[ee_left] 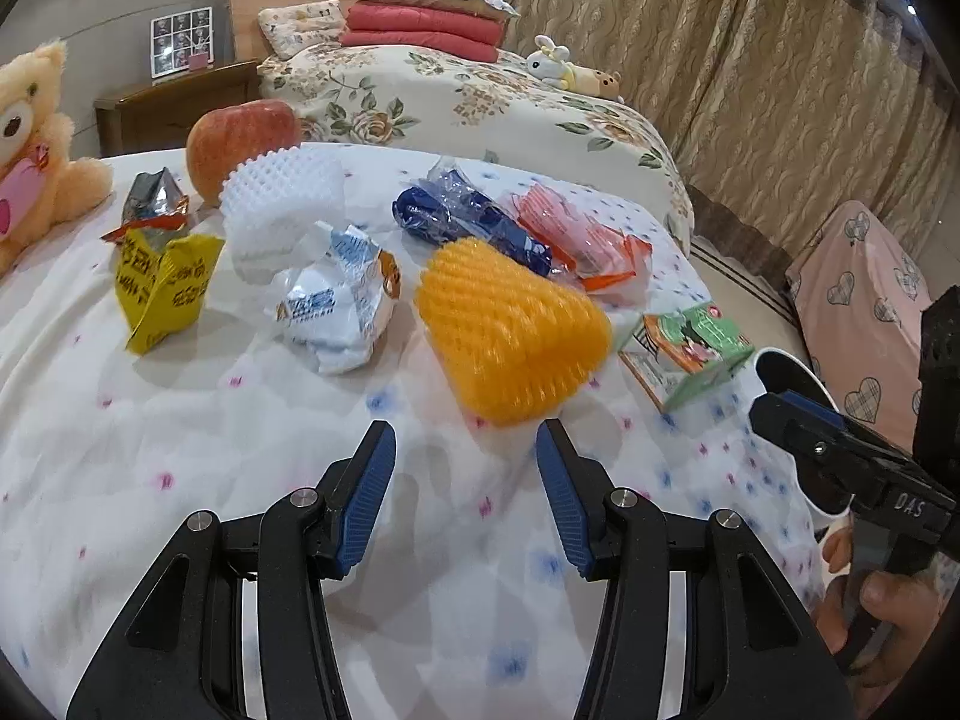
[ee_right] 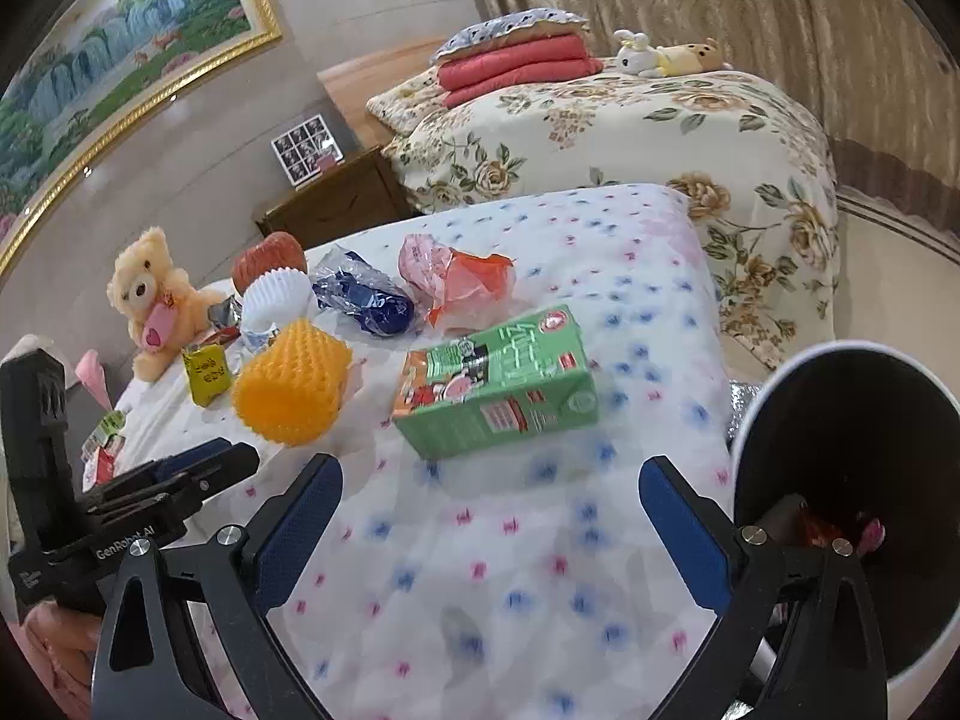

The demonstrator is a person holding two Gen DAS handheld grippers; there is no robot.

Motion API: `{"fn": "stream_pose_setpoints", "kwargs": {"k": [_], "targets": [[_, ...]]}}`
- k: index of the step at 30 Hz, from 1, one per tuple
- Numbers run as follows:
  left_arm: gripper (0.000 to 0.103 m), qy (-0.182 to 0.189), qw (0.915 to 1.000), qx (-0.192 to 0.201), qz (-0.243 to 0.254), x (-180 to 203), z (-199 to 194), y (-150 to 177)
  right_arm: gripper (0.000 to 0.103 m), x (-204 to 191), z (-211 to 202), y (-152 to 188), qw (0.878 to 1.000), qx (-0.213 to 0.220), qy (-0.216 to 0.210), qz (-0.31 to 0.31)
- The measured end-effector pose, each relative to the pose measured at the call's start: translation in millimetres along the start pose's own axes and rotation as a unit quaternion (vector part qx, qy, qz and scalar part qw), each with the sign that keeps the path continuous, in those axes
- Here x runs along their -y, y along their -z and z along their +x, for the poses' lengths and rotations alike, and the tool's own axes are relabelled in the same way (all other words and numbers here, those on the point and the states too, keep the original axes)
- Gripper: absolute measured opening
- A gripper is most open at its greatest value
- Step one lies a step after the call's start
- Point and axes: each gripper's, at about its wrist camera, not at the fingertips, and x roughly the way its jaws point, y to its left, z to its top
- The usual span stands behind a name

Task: Collect trash
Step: 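Grasp the green milk carton with the right tool while the left tool grasps the orange foam net, then carry the green carton and orange foam net over the trash bin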

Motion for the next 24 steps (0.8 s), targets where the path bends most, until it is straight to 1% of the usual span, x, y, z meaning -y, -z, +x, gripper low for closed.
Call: {"fn": "stream_pose_setpoints", "kwargs": {"k": [5, 13, 15, 16, 17, 18, 19, 24], "targets": [[0.049, -0.002, 1.0, -0.004, 0.0, -1.8, 9.9, -10.3, 0.1, 2.8, 17.5, -8.6, 1.0, -0.017, 0.012, -0.011], [0.048, 0.009, 0.9999, -0.01, -0.003, -4.8, 23.0, -18.4, 0.1, -1.8, 37.3, -15.8, 0.999, -0.041, 0.004, -0.028], [0.034, 0.014, 0.9998, -0.013, 0.0, -3.8, 25.2, -18.4, 0.1, -2.7, 41.4, -16.7, 0.998, -0.047, 0.011, -0.032], [0.022, 0.018, 0.9997, -0.016, 0.001, -3.9, 26.2, -18.1, 0.099, -2.9, 42.6, -17.1, 0.998, -0.048, 0.011, -0.033], [0.018, 0.023, 0.9996, -0.02, 0.002, -3.0, 27.3, -17.8, 0.098, -2.4, 43.0, -16.6, 0.998, -0.048, 0.011, -0.032], [0.017, 0.024, 0.9995, -0.019, 0.004, -2.1, 27.1, -17.6, 0.09, -2.4, 42.7, -16.4, 0.998, -0.047, 0.013, -0.032], [0.014, 0.025, 0.9996, -0.015, 0.008, -0.7, 25.5, -17.3, 0.091, -2.2, 41.9, -15.8, 0.998, -0.047, 0.017, -0.033], [0.011, 0.031, 0.9993, -0.005, 0.022, 6.0, 18.0, -14.5, 0.09, -2.3, 33.2, -13.9, 0.999, -0.035, 0.017, -0.026]]}}
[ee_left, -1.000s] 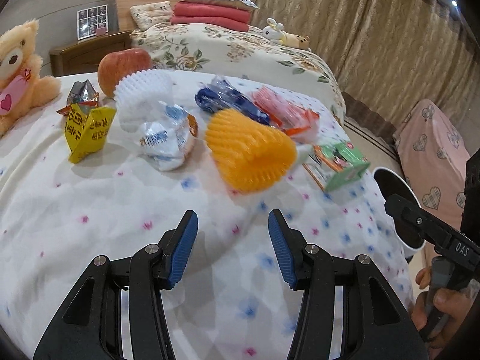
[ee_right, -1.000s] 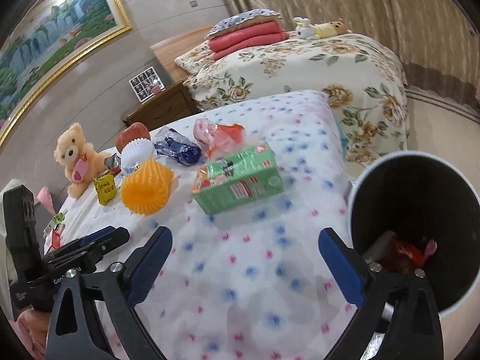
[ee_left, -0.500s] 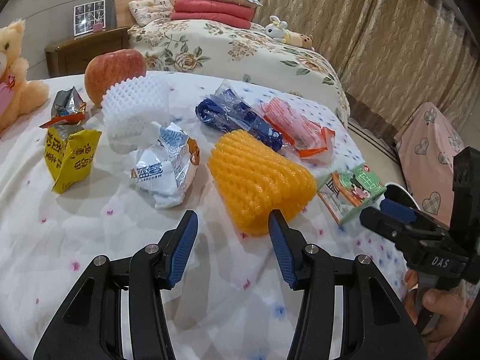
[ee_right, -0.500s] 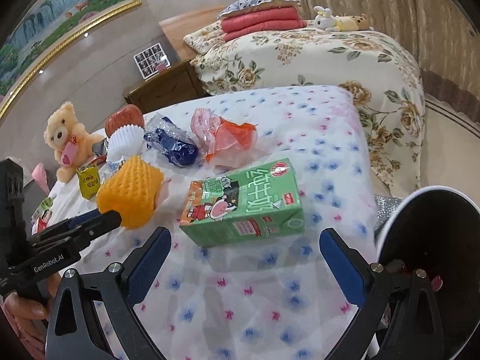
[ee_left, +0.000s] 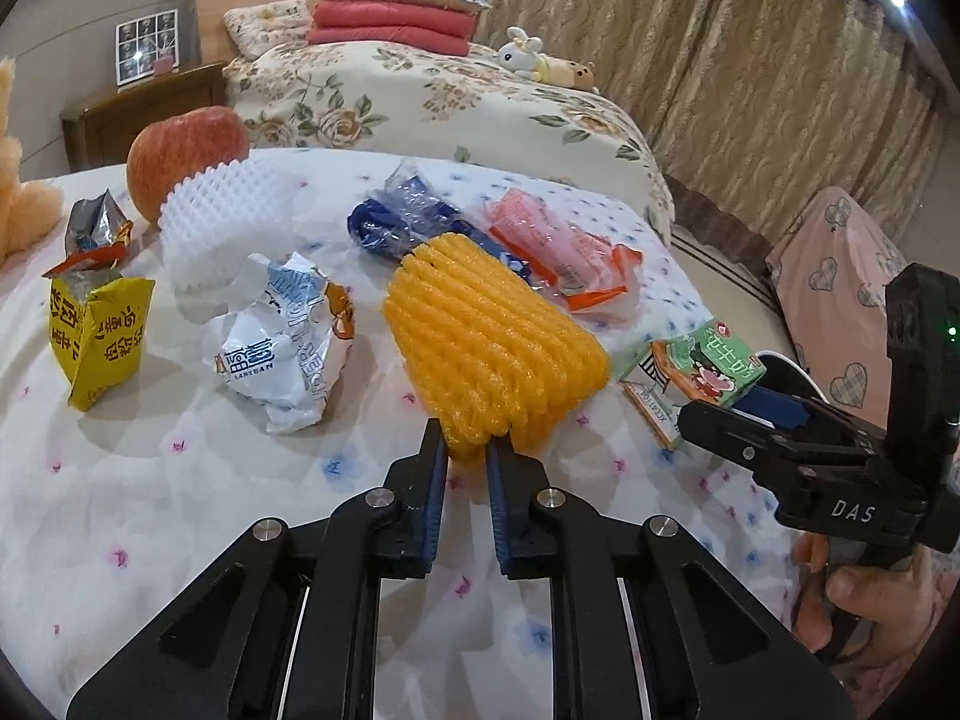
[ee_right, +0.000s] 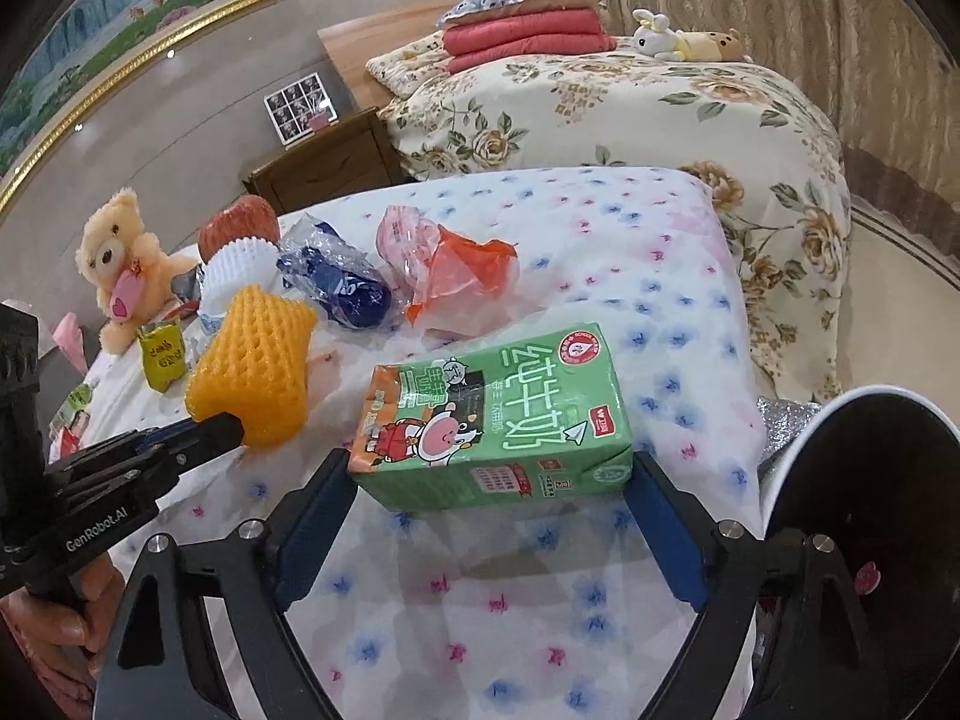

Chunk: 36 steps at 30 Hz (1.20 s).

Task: Collect trash
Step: 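Carry the green carton and orange foam net over the trash bin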

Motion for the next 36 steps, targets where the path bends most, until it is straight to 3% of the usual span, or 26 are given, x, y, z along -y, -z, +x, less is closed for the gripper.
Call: {"fn": "stream_pose_setpoints", "kwargs": {"k": [10, 36], "targets": [[0.011, 0.024, 0.9996, -0.005, 0.013, 23.3, -11.7, 13.9, 0.09, 20.7, -35.4, 17.3, 0.998, 0.031, 0.005, 0.053], [0.011, 0.098, 0.9891, -0.032, 0.104, 138.2, -8.2, 33.9, 0.09, 109.8, -112.1, 72.6, 0.984, 0.073, 0.062, 0.15]]}}
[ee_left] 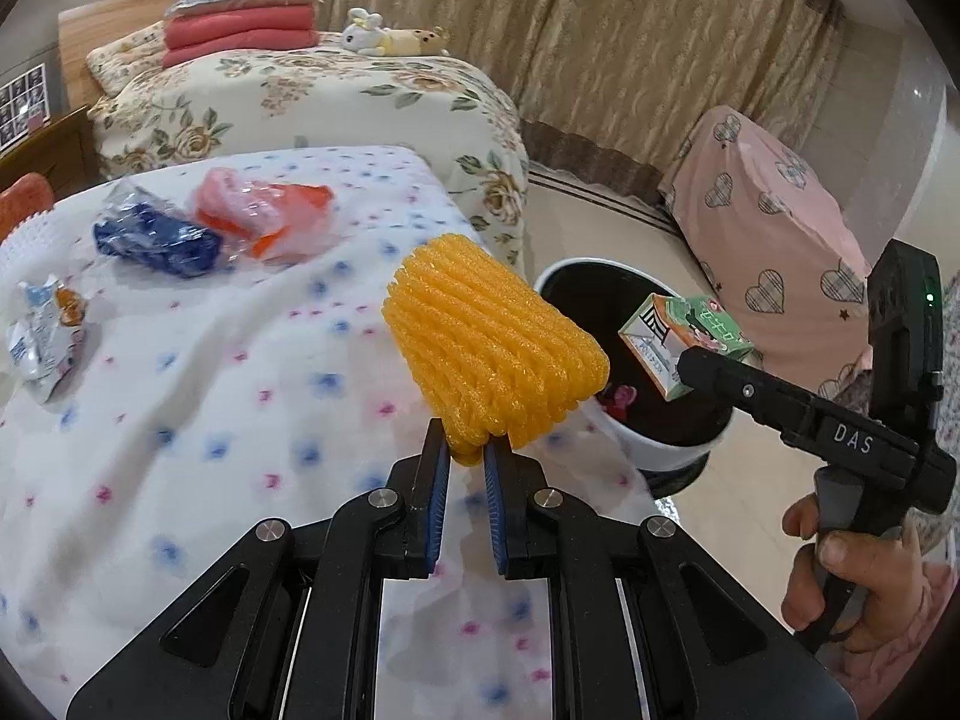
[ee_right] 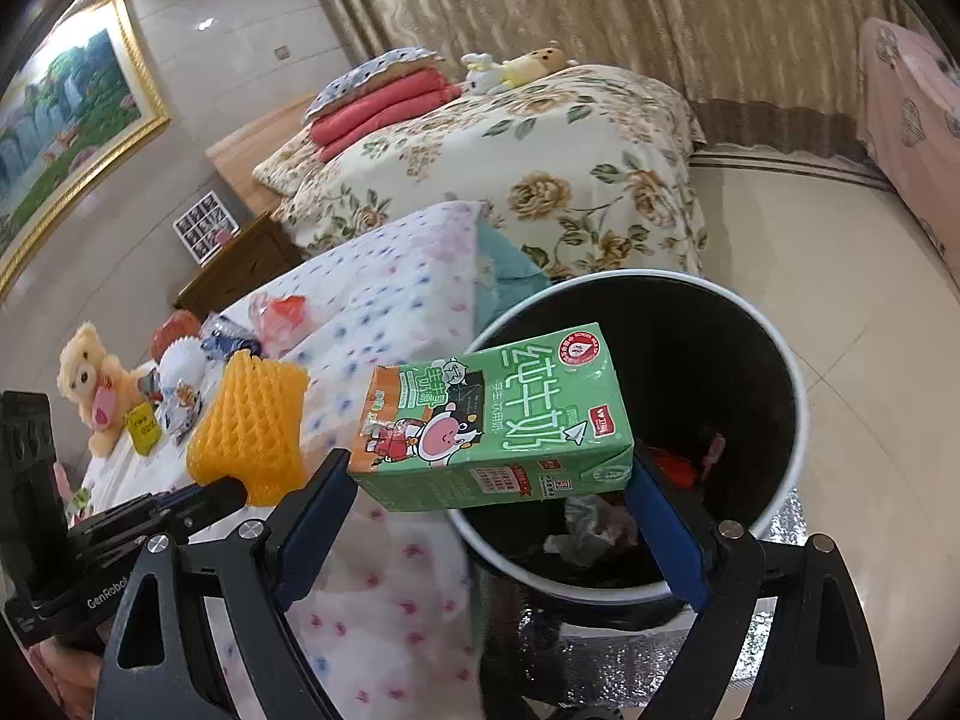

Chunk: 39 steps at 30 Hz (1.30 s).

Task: Collect trash
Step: 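Carry the green carton and orange foam net over the trash bin, then open both tools to drop the carton and foam net into the bin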

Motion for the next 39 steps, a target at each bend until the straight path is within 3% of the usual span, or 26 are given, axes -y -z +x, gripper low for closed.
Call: {"fn": "stream_pose_setpoints", "kwargs": {"k": [22, 39], "targets": [[0.011, 0.019, 0.9977, -0.025, 0.06, 62.9, 41.2, -21.7, 0.09, 53.7, -1.1, -7.4, 0.999, -0.002, 0.023, 0.031], [0.011, 0.024, 0.9965, -0.047, 0.065, 76.7, 65.2, -27.4, 0.091, 68.1, 5.7, -14.9, 0.999, -0.006, 0.031, 0.042]]}}
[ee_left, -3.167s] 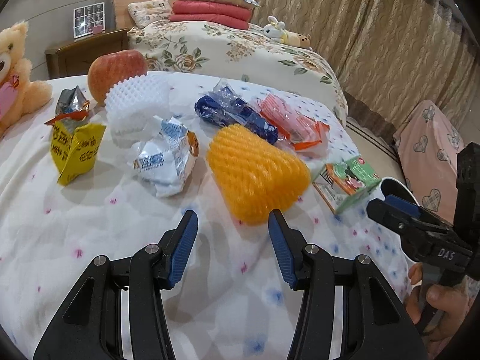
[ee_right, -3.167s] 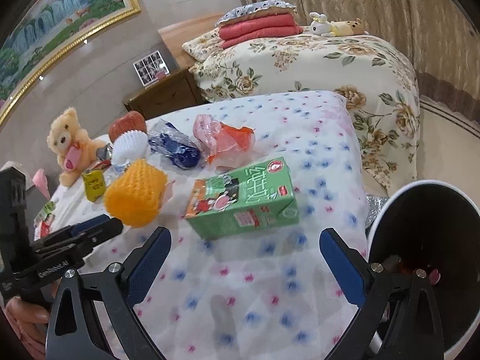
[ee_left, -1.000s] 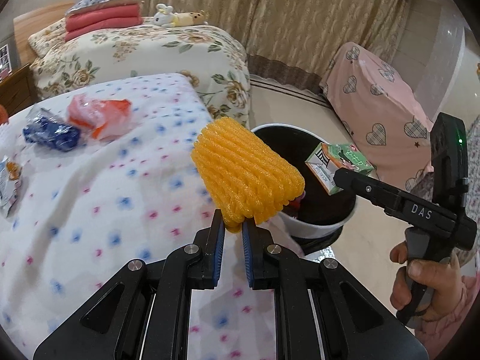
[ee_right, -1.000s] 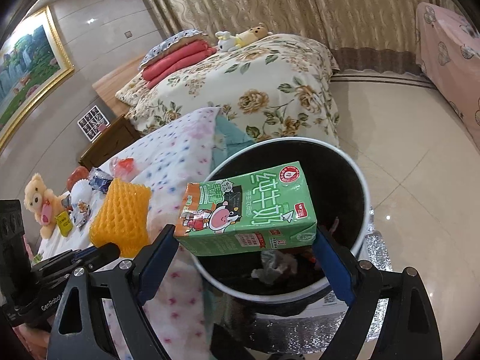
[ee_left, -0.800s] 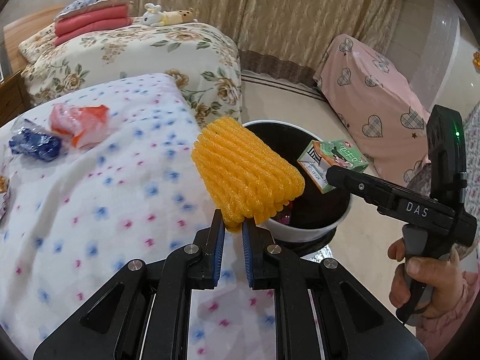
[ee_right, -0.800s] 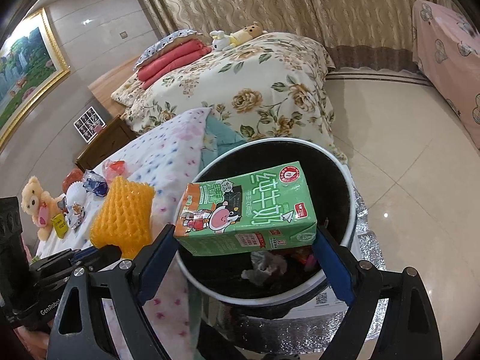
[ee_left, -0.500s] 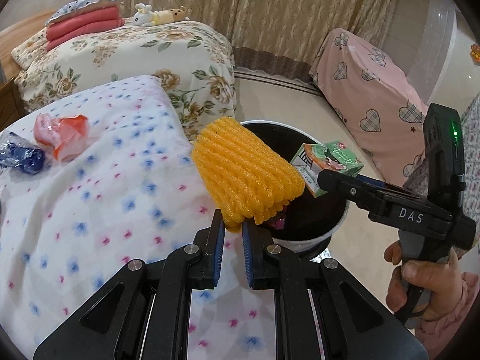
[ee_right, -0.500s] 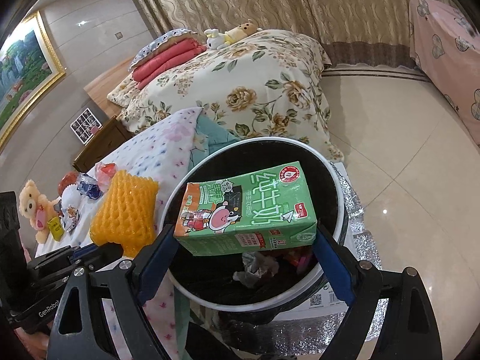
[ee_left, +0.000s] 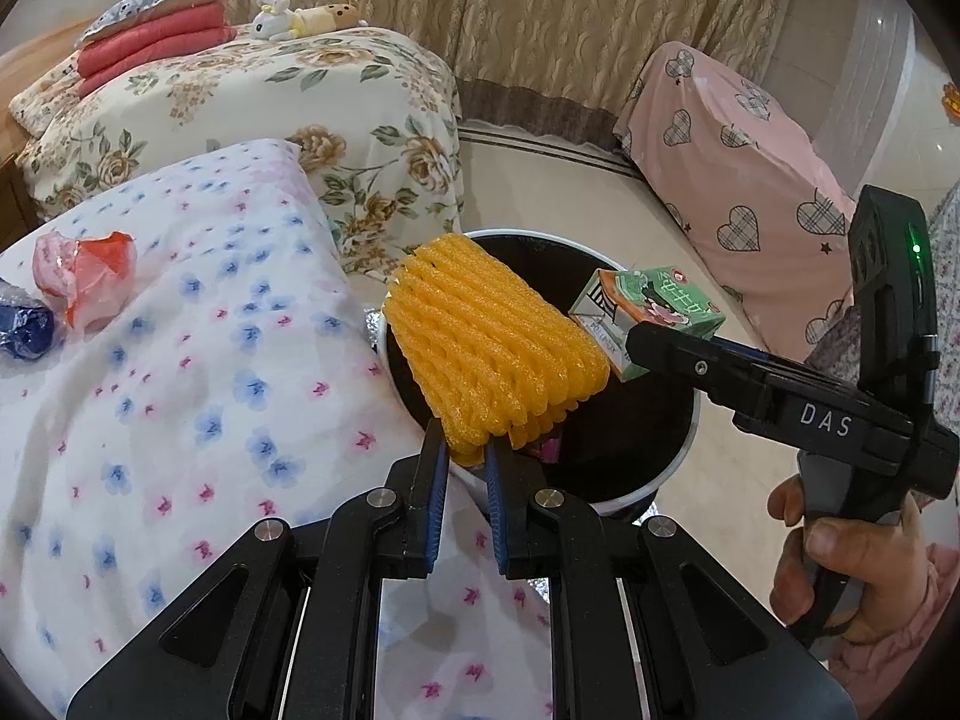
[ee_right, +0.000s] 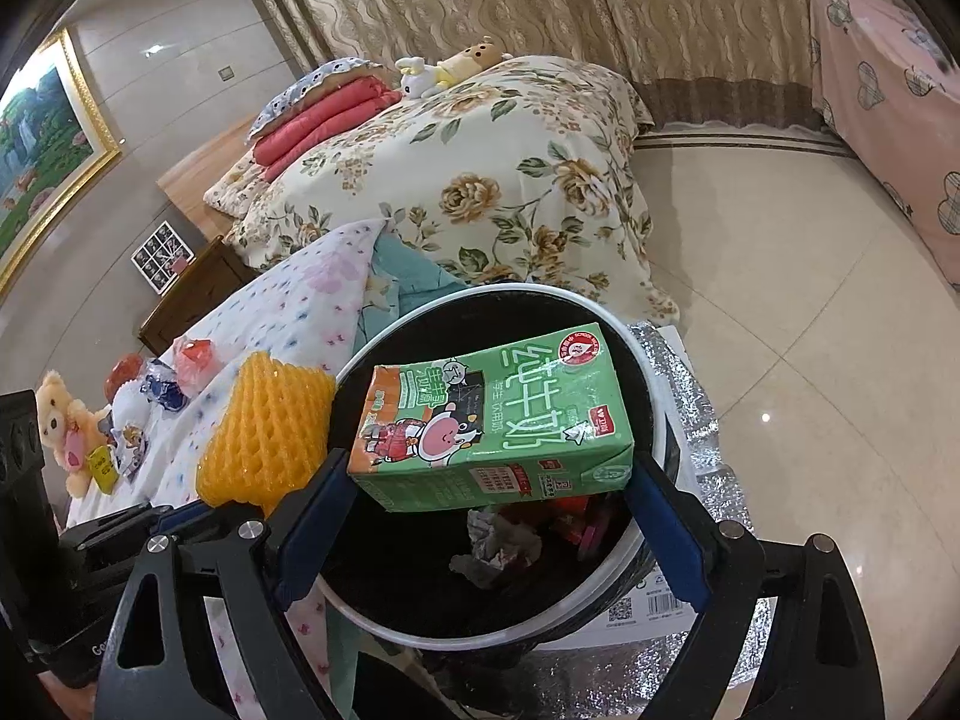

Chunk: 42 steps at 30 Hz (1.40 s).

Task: Collect trash
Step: 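Open both tools to drop the carton and foam net into the bin, then move both tools back over the bed toward the remaining snack bags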

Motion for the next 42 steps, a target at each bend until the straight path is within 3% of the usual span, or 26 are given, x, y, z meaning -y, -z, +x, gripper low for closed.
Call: {"fn": "stream_pose_setpoints", "kwargs": {"k": [6, 7, 10, 11, 23, 42], "targets": [[0.016, -0.001, 1.0, -0.001, -0.006, 0.3, 2.6, 0.0, 0.091, 1.1, 1.0, -2.2, 1.0, 0.0, 0.0, 0.006], [0.022, -0.001, 1.0, -0.001, -0.007, 0.4, 2.3, 0.2, 0.091, 0.5, 1.3, -2.7, 1.0, -0.001, 0.0, 0.007], [0.053, -0.008, 0.9999, 0.008, -0.01, -1.2, -3.9, 2.0, 0.091, 1.5, 1.6, -3.7, 1.0, -0.005, -0.005, 0.015], [0.055, -0.009, 0.9998, 0.015, -0.013, -2.8, -8.2, 3.5, 0.091, 1.4, 0.7, -3.3, 1.0, -0.005, -0.006, 0.017], [0.057, -0.043, 0.9965, 0.03, -0.065, -48.5, -43.3, 32.0, 0.094, -31.7, -8.3, 7.8, 0.999, 0.002, -0.035, 0.016], [0.058, -0.111, 0.9792, 0.052, -0.161, -145.8, -109.4, 95.5, 0.094, -148.0, 19.4, 40.8, 0.992, -0.043, -0.107, -0.056]]}}
